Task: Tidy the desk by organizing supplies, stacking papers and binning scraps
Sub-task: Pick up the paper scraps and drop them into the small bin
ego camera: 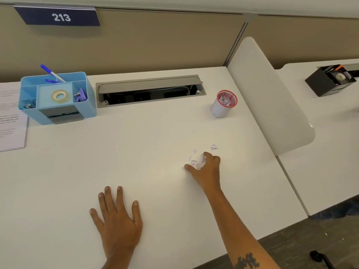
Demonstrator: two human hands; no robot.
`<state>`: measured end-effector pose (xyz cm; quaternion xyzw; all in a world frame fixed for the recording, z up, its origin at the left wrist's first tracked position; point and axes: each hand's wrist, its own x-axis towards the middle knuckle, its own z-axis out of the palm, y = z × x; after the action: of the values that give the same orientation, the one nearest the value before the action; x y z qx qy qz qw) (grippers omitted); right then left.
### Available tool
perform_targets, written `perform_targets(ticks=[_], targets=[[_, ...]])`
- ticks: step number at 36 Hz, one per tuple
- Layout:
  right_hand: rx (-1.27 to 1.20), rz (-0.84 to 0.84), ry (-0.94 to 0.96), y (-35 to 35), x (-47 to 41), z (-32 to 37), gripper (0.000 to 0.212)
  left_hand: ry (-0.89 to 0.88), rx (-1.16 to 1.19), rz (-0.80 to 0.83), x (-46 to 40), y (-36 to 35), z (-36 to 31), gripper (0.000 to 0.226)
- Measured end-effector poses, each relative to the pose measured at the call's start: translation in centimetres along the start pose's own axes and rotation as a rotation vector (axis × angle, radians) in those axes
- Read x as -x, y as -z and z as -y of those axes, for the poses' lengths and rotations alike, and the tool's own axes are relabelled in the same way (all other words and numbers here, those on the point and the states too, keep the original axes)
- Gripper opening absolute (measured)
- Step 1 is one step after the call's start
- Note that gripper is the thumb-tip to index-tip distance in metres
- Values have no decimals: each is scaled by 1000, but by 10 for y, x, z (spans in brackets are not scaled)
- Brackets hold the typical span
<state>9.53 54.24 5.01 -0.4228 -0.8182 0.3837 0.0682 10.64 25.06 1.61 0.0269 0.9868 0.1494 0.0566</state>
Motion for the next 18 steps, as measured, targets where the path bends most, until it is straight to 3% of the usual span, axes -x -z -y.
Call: perform_targets(ticks=[3,11,18], targets=[[-8,-35,-40,-12,-5,11,78,-2,0,-2,0,0,0,76],[-138,-158,-117,1,-36,20,53,-2,0,-1,-1,-3,1,77],[-9,-180,14,27,-52,-5,56,-6,-1,-6,-1,-4,2,77]])
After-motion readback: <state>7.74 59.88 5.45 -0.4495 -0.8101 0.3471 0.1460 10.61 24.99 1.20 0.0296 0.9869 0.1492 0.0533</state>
